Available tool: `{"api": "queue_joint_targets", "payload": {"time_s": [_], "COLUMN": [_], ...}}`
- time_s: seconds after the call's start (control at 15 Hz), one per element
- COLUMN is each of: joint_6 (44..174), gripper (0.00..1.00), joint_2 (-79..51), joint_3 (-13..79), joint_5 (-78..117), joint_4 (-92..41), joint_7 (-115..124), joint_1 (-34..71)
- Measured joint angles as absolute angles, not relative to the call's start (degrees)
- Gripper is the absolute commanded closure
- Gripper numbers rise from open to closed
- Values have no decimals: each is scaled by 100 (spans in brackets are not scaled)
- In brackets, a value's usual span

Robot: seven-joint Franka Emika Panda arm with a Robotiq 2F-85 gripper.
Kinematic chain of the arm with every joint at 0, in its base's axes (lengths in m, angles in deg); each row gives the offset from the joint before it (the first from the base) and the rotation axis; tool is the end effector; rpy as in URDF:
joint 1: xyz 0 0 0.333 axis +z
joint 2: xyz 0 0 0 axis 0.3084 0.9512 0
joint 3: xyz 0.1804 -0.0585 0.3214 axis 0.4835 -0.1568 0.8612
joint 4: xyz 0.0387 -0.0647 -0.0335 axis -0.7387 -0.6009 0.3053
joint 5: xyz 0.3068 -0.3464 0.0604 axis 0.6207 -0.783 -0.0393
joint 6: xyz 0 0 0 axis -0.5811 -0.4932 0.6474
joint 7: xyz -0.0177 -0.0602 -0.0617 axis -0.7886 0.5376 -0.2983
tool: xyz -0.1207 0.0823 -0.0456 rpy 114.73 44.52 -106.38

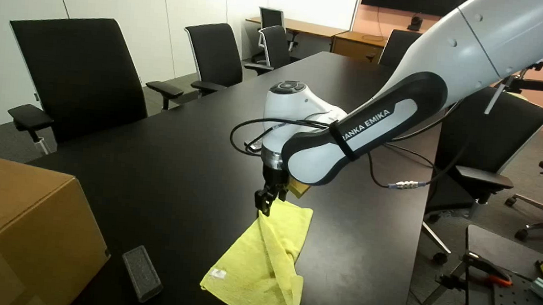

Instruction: Fold the yellow towel in half

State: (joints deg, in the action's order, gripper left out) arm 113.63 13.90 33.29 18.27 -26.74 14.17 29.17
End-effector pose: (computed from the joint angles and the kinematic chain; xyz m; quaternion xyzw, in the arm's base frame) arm 0.7723 0.1041 0.1039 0.9986 -0.0199 0.0206 0.0437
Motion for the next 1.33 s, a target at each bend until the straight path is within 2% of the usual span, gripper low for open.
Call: {"api": "queue_joint_targets", "payload": {"time_s": [0.67, 1.33], "joint_6": [11360, 11005], "gripper": [0, 0], "joint_2": [355, 463], "joint_3": [4670, 5039], "joint_5": [1756, 1537], "joint_4": [-4416, -4688], "joint_7": [-308, -3315], "joint_1": [3036, 2515]}}
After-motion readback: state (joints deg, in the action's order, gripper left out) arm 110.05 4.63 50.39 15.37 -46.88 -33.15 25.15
